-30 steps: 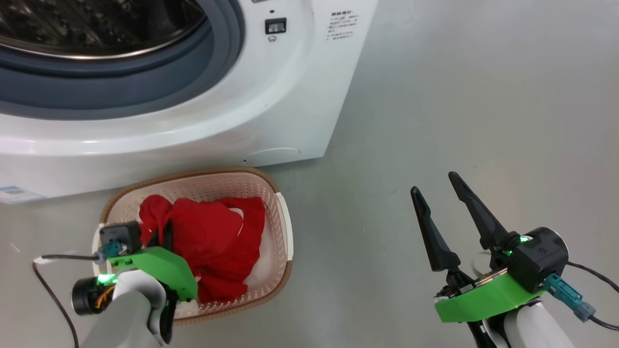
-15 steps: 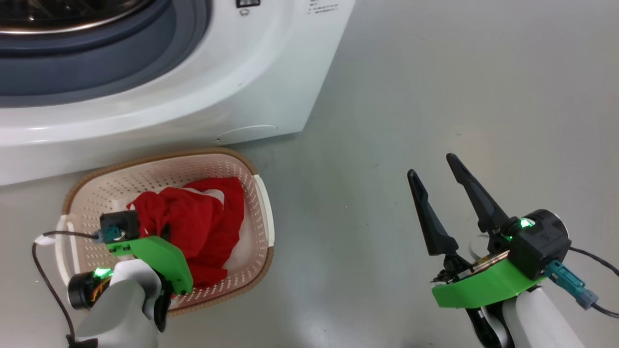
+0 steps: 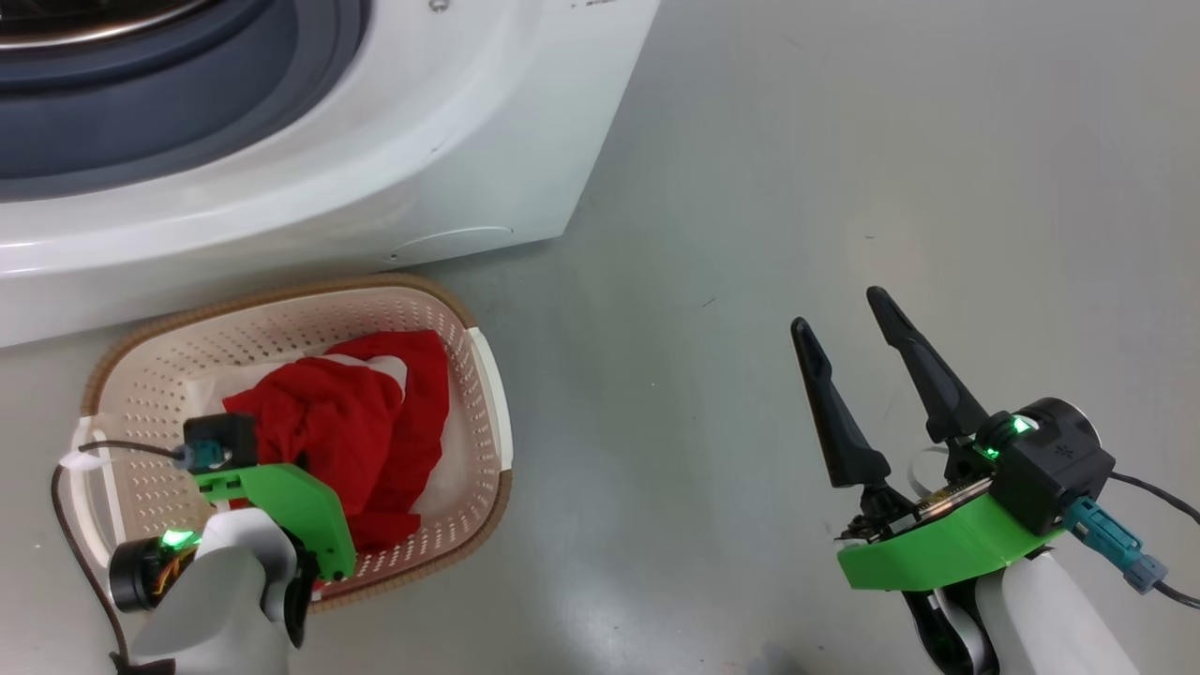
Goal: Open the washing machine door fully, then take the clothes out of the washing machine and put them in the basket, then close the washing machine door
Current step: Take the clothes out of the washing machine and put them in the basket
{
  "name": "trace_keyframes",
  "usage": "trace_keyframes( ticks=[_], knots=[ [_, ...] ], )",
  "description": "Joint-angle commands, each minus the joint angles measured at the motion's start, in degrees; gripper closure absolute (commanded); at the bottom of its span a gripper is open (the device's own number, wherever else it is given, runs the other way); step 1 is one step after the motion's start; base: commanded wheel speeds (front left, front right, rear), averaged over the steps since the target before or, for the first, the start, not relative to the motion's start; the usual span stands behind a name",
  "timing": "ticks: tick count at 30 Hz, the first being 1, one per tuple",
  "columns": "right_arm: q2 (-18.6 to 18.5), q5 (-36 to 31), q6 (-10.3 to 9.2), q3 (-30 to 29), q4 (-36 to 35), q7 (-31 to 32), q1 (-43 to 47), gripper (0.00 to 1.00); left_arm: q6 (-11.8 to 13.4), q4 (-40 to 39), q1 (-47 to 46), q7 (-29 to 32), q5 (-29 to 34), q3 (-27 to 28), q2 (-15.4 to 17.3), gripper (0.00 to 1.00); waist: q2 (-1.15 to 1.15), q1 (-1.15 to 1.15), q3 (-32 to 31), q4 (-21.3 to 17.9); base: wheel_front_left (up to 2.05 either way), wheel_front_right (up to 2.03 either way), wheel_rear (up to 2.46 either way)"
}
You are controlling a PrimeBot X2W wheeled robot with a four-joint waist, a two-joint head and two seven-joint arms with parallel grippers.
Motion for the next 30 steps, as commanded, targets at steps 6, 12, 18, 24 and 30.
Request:
trace_keyframes(
  ticks=[6, 12, 18, 24, 30],
  knots=[
    [0.0, 0.4, 0.36, 1.3, -0.9, -0.4, -0.5, 0.0, 0.0, -0.3, 0.2, -1.2, -0.3, 1.3, 1.6, 0.0, 0.0, 0.0, -0.7, 0.8, 0.0, 0.0, 0.0],
    [0.0, 0.0, 0.36, 1.6, -0.5, -0.4, -0.3, 0.0, -1.6, -0.3, 0.8, -2.1, -2.6, 2.8, 0.8, 0.0, 0.0, 0.0, -2.4, 2.0, 0.0, 0.0, 0.0],
    [0.0, -0.2, 0.36, 1.5, -0.1, -0.4, 0.4, 0.0, -2.5, -0.5, 0.6, -5.5, -1.9, 1.7, 0.3, 0.0, 0.0, 0.0, -4.4, 3.6, 0.0, 0.0, 0.0],
    [0.0, -0.9, 0.36, 1.1, 0.0, -0.4, 0.9, 0.0, -3.8, -2.6, 0.0, -8.0, -1.8, 1.4, -0.3, 0.0, 0.0, 0.0, -6.3, 5.2, 0.0, 0.0, 0.0],
    [0.0, -1.6, 0.36, 0.9, 0.2, -0.4, 1.4, 0.0, -3.4, -9.4, 0.8, -8.8, -1.4, 2.7, -0.4, 0.0, 0.0, 0.0, -8.5, 6.6, 0.0, 0.0, 0.0]
  ],
)
